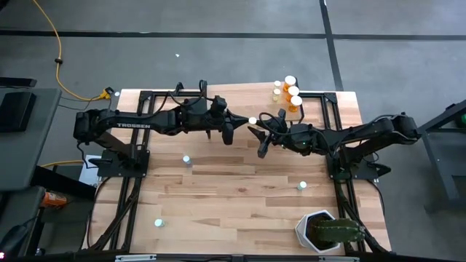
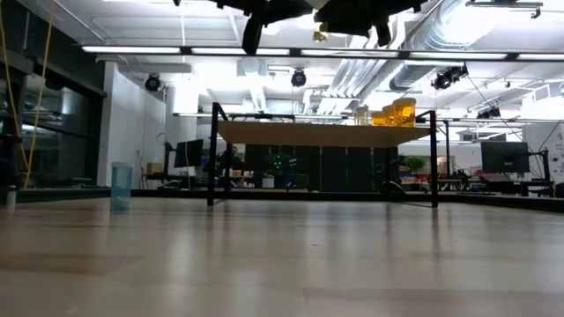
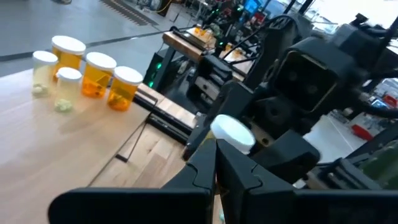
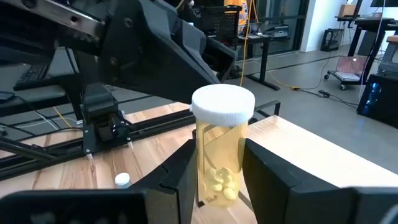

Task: Pick and place medicine bottles onto shelf by color
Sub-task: Put the yellow pill bottle on the shelf aligned with the yellow pill bottle

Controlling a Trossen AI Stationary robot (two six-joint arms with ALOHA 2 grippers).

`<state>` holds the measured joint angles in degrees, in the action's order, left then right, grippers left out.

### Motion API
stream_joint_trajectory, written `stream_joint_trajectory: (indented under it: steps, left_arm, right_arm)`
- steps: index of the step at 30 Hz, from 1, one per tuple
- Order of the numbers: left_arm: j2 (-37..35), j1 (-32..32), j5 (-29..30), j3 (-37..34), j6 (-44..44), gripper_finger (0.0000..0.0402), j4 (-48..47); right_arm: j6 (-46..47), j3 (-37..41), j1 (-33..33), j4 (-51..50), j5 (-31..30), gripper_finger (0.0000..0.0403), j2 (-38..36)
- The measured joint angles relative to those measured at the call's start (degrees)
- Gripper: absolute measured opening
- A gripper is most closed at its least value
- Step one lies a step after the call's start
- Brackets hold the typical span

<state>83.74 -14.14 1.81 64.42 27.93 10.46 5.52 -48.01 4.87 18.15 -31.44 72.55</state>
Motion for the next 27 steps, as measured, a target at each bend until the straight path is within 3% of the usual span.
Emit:
stream_joint_trajectory:
  steps: [9,14,18,20,23,27]
  left_arm:
    - [-0.7,-0.5,0.2,0.0,-1.6,0.0000,-2.6]
    - [-4.5,-2.9,0.4,-0.1,-4.4,0.0000,-9.0]
    - [-7.2,-3.9,0.5,-0.1,-7.1,0.0000,-13.4]
    - [-8.2,-4.1,0.7,-0.1,-8.5,0.0000,-14.3]
    - [-9.1,-4.1,0.8,-0.3,-9.9,0.0000,-15.7]
    - [-10.0,-3.7,1.0,-2.3,-8.9,0.0000,-14.0]
  right_arm:
    - [0.0,0.0,0.0,-0.5,-0.5,0.0112,-0.3]
    - [1.2,0.0,0.5,-8.7,-9.6,0.0112,-3.8]
    - [10.2,0.0,0.5,-20.6,-23.0,0.0112,-6.6]
    - [16.6,0.0,-0.2,-26.8,-26.9,0.0112,-6.7]
    - [27.1,0.1,-2.3,-33.0,-28.4,0.0112,-4.9]
    - [30.5,0.1,-6.0,-34.0,-28.5,0.0112,-0.5]
